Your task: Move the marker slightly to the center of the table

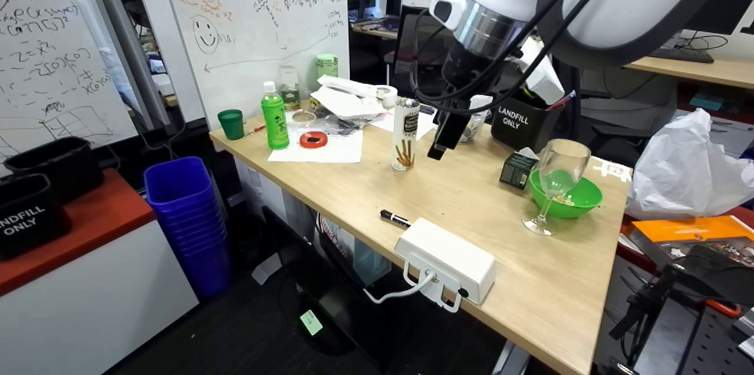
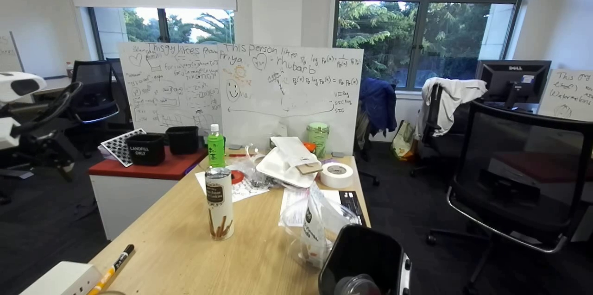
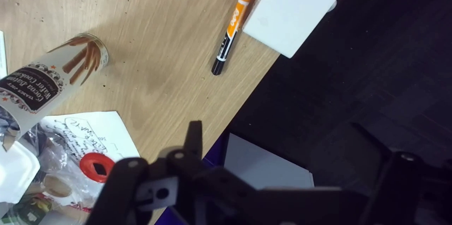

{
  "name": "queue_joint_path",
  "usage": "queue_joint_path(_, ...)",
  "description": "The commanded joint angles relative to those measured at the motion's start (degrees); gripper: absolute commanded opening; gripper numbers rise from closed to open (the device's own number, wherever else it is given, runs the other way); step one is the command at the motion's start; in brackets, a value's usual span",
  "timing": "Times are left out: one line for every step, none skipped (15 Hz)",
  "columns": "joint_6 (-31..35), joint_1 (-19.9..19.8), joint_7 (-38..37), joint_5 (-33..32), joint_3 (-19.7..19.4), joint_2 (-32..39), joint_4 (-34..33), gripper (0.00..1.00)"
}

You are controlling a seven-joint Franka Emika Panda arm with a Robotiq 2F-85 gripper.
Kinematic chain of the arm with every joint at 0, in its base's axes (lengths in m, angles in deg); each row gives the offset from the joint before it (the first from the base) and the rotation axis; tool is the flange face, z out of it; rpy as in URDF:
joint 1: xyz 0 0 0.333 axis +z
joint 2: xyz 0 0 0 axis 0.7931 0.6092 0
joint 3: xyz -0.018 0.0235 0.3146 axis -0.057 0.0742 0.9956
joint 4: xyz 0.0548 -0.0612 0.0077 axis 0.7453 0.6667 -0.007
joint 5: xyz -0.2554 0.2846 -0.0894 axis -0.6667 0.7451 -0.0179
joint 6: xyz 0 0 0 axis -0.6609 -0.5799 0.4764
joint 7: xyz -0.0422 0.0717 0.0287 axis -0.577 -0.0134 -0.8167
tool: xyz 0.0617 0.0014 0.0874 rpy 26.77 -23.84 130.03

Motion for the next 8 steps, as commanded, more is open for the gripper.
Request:
queue_joint_path(-0.8,-2.3,-0.1,-3.3,1.2,8.5,-6.8,1.0)
queue_joint_path(-0.7,-2.6,0.0,-3.7,1.4,11.1,-9.0,1.0)
queue_joint_path(-1.2,-2.9,0.1,-3.6,1.7,13.9,-11.3,1.0)
queue_joint_path(-1.6,-3.3,0.7,-2.7,2.4,16.5,-13.7,1.0)
queue_joint_path(-1.2,-3.6,0.3,-2.4,2.8,19.4,-15.9,1.0)
queue_joint_path(-1.8,-3.8,-0.2,-2.2,3.2,21.9,-18.1,1.0)
queue_joint_path(-2.1,-4.0,-1.3,-2.0,3.3,24.4,-20.1,1.0)
queue_joint_path(-2.2,-3.9,-2.5,-2.2,3.0,26.6,-21.8,1.0)
